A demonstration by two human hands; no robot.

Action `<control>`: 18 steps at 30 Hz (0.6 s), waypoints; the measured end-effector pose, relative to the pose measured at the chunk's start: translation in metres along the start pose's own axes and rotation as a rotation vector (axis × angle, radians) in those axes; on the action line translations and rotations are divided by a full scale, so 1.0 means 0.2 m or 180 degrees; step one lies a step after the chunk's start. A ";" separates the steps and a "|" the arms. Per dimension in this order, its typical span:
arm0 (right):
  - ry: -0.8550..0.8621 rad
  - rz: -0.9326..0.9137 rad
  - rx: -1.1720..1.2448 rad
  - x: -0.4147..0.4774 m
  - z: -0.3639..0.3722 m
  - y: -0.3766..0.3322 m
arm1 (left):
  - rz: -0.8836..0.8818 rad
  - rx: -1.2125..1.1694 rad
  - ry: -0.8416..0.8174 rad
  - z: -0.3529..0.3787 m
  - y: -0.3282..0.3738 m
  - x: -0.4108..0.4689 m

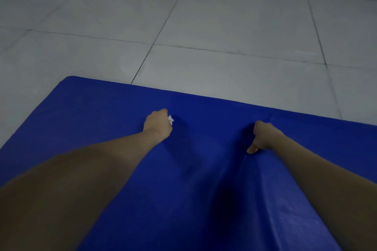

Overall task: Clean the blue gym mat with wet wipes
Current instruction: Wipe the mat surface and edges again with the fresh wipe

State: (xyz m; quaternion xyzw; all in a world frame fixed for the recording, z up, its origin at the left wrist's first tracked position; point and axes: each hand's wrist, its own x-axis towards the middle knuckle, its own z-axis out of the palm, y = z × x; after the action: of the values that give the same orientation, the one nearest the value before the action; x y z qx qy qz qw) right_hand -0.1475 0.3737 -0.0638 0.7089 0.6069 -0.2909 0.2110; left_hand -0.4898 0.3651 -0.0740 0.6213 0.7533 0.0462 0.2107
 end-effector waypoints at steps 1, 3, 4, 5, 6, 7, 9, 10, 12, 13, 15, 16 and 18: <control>0.0074 0.0082 -0.0132 -0.04 0.01 -0.02 | 0.0042 -0.0142 -0.0064 0.01 0.05 -0.02; -0.0066 -0.0003 -0.0297 -0.09 0.08 -0.06 | 0.0283 -0.0518 -0.0208 0.07 0.19 -0.09; -0.0237 -0.0102 -0.0340 -0.10 0.12 -0.07 | 0.0453 -0.0681 -0.0289 0.12 0.28 -0.13; -0.0424 -0.0218 -0.0384 -0.11 0.15 -0.07 | 0.0631 -0.0782 -0.0376 0.17 0.38 -0.19; -0.0587 -0.0295 -0.0418 -0.12 0.17 -0.07 | 0.0830 -0.0778 -0.0442 0.23 0.47 -0.25; -0.0658 -0.0374 -0.0395 -0.13 0.16 -0.07 | 0.1009 -0.0708 -0.0486 0.29 0.55 -0.31; -0.0690 -0.0558 -0.0259 -0.16 0.14 -0.07 | 0.1277 -0.0507 -0.0497 0.38 0.66 -0.37; -0.0748 -0.0586 -0.0187 -0.16 0.13 -0.07 | 0.1439 -0.0398 -0.0474 0.40 0.68 -0.38; -0.0819 -0.0527 -0.0123 -0.17 0.12 -0.06 | 0.1867 -0.0123 -0.0421 0.40 0.65 -0.35; -0.0791 -0.0472 -0.0226 -0.16 0.12 -0.07 | 0.2000 -0.0001 -0.0397 0.39 0.62 -0.32; -0.0628 -0.0277 -0.0463 -0.15 0.14 -0.06 | 0.2042 0.0194 -0.0315 0.35 0.52 -0.28; -0.0574 -0.0241 -0.0516 -0.15 0.15 -0.06 | 0.1983 0.0257 -0.0272 0.32 0.47 -0.26; -0.0527 -0.0274 -0.0510 -0.15 0.16 -0.05 | 0.1886 0.0515 -0.0174 0.26 0.34 -0.21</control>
State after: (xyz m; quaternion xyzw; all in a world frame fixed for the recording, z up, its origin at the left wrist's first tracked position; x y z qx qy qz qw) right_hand -0.1654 0.3325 -0.0675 0.6366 0.6386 -0.3078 0.3037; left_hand -0.4020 0.3304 -0.0870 0.8297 0.5346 0.0287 0.1580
